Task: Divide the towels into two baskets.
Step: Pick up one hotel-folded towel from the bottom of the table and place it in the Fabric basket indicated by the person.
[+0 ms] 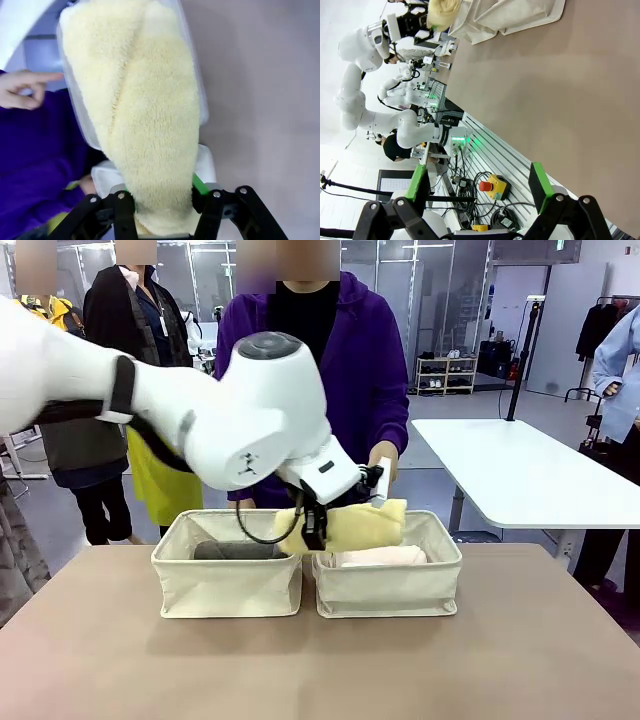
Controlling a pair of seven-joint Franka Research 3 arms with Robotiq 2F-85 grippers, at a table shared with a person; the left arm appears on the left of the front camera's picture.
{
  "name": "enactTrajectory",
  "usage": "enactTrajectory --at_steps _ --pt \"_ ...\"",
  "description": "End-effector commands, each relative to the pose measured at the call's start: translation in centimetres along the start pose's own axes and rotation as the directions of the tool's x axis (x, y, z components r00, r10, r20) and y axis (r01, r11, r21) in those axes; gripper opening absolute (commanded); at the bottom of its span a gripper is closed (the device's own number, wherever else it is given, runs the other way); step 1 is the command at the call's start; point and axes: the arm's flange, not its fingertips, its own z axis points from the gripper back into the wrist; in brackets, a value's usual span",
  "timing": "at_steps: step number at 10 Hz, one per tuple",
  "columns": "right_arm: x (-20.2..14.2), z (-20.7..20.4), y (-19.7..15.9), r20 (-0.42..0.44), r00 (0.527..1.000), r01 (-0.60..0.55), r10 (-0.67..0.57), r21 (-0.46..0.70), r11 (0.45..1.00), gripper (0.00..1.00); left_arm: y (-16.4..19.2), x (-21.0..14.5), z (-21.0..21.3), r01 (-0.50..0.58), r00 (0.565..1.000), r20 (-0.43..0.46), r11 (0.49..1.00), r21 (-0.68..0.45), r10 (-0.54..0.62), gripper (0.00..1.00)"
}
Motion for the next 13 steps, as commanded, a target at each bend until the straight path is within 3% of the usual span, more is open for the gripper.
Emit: enactTrajectory --at_steps 1,3,7,10,11,12,13 --pt "-0.3 -0.4 0.3 0.014 1.0 -0.016 0.016 0.007 1.0 1.0 2.0 2.6 -2.7 0.018 0.999 -0.05 0.989 0.147 -0.01 0.39" --pt "-0.3 -0.4 0.3 0.014 1.0 -0.016 0.016 0.007 1.0 1.0 3.3 4.0 -5.0 0.03 0.997 -0.075 0.988 0.153 -0.019 0.39" --pt "-0.3 -0.4 0.3 0.014 1.0 -0.016 0.016 0.007 1.0 1.0 4.1 5.3 -8.2 -0.064 0.994 -0.075 0.982 0.176 0.079 0.39" --pt "-0.3 -0.4 0.3 0.014 1.0 -0.016 0.016 0.007 1.0 1.0 4.0 5.3 -9.7 -0.087 0.985 -0.132 0.982 0.165 0.11 0.65" --pt "-0.3 -0.4 0.3 0.014 1.0 -0.016 0.016 0.007 1.0 1.0 4.0 5.1 -10.2 -0.093 0.983 -0.142 0.981 0.168 0.118 0.59" --pt "-0.3 -0.4 0.3 0.014 1.0 -0.016 0.016 0.007 1.0 1.0 4.0 5.0 -10.4 -0.106 0.984 -0.128 0.981 0.163 0.128 0.82" --pt "-0.3 -0.4 0.3 0.014 1.0 -0.016 0.016 0.007 1.0 1.0 4.0 4.8 -10.5 -0.123 0.983 -0.116 0.981 0.153 0.141 0.76"
